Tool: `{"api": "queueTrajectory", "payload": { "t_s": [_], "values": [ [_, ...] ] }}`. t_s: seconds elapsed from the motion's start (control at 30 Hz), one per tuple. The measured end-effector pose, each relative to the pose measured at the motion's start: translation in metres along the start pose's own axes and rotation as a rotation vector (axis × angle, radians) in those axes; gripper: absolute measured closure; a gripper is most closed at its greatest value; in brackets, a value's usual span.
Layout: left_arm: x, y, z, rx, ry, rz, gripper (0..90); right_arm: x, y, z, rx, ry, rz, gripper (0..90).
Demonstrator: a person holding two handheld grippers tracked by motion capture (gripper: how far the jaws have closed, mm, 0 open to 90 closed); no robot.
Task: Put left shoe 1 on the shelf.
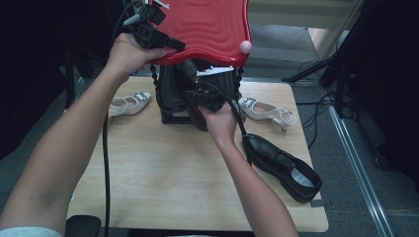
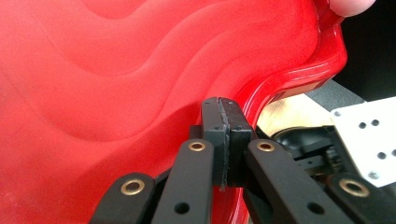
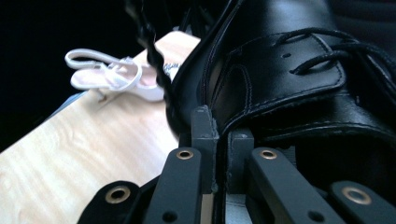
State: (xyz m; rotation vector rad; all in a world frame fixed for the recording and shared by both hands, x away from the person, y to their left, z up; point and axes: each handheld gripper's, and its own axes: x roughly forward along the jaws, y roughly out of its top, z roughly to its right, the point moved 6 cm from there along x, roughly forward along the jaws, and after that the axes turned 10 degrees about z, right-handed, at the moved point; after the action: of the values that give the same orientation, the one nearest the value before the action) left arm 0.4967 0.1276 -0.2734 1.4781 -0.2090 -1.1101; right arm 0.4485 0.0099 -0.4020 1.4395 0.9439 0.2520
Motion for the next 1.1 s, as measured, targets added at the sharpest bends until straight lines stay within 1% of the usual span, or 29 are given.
{"api": "queueTrajectory", "payload": {
  "t_s": [0.1, 0.17, 0.2, 0.3, 0.33, 0.37, 0.4, 0.43, 0.5, 0.57, 0.6, 0.63, 0.67, 0.7, 0.73, 0.77, 0.9, 0.93, 1.1],
  "values": [
    [0.0, 0.0, 0.0, 0.003, 0.001, -0.002, 90.0, 0.011, 0.004, -0.003, -0.006, -0.026, 0.024, 87.0],
    [0.0, 0.0, 0.0, 0.003, 0.002, -0.002, 90.0, 0.013, 0.005, -0.004, -0.009, -0.03, 0.028, 87.0],
    [0.0, 0.0, 0.0, 0.004, 0.002, -0.001, 90.0, 0.021, 0.005, -0.004, -0.004, -0.036, 0.041, 87.0],
    [0.0, 0.0, -0.001, 0.002, 0.002, 0.0, 90.0, 0.026, 0.004, -0.006, -0.001, -0.039, 0.048, 86.9],
    [0.0, 0.0, -0.001, 0.0, 0.005, 0.004, 90.0, 0.029, 0.001, -0.006, 0.014, -0.035, 0.042, 86.5],
    [0.0, 0.0, -0.001, 0.001, 0.005, 0.004, 90.0, 0.029, 0.001, -0.006, 0.014, -0.035, 0.042, 86.5],
    [0.0, 0.0, 0.0, 0.004, 0.006, 0.006, 90.0, 0.033, -0.002, -0.008, 0.028, -0.028, 0.038, 85.3],
    [0.0, 0.0, -0.001, 0.004, 0.006, 0.007, 90.0, 0.034, -0.002, -0.009, 0.028, -0.031, 0.035, 84.7],
    [0.0, 0.0, -0.001, 0.002, 0.009, 0.008, 90.0, 0.037, -0.002, -0.011, 0.048, -0.025, 0.013, 82.6],
    [0.0, 0.0, 0.0, 0.001, 0.01, 0.009, 90.0, 0.038, -0.002, -0.011, 0.055, -0.027, 0.004, 81.4],
    [0.0, 0.0, 0.0, 0.003, 0.01, 0.01, 90.0, 0.04, -0.003, -0.012, 0.062, -0.022, -0.005, 79.6],
    [0.0, 0.0, 0.0, 0.002, 0.013, 0.013, 90.0, 0.043, -0.003, -0.015, 0.08, -0.007, -0.024, 72.4],
    [0.0, 0.0, 0.0, 0.001, 0.015, 0.014, 90.0, 0.043, -0.003, -0.015, 0.08, -0.007, -0.024, 72.4],
    [0.0, 0.0, 0.0, 0.003, 0.018, 0.019, 90.0, 0.045, -0.004, -0.019, 0.074, 0.006, -0.046, 66.6],
    [0.0, 0.0, 0.0, 0.003, 0.018, 0.019, 90.0, 0.045, -0.004, -0.019, 0.074, 0.006, -0.046, 66.6],
    [0.0, -0.001, 0.0, 0.008, 0.017, 0.019, 90.0, 0.045, -0.004, -0.02, 0.069, 0.017, -0.043, 63.1],
    [0.001, 0.0, 0.0, 0.011, 0.018, 0.018, 90.0, 0.044, -0.004, -0.02, 0.086, 0.029, -0.047, 61.4],
    [0.001, 0.0, 0.0, 0.014, 0.019, 0.018, 90.0, 0.043, -0.003, -0.02, 0.095, 0.041, -0.052, 59.2],
    [0.001, 0.0, 0.0, 0.022, 0.025, 0.02, 90.0, 0.037, -0.002, -0.022, 0.079, 0.04, -0.055, 58.9]
  ]
}}
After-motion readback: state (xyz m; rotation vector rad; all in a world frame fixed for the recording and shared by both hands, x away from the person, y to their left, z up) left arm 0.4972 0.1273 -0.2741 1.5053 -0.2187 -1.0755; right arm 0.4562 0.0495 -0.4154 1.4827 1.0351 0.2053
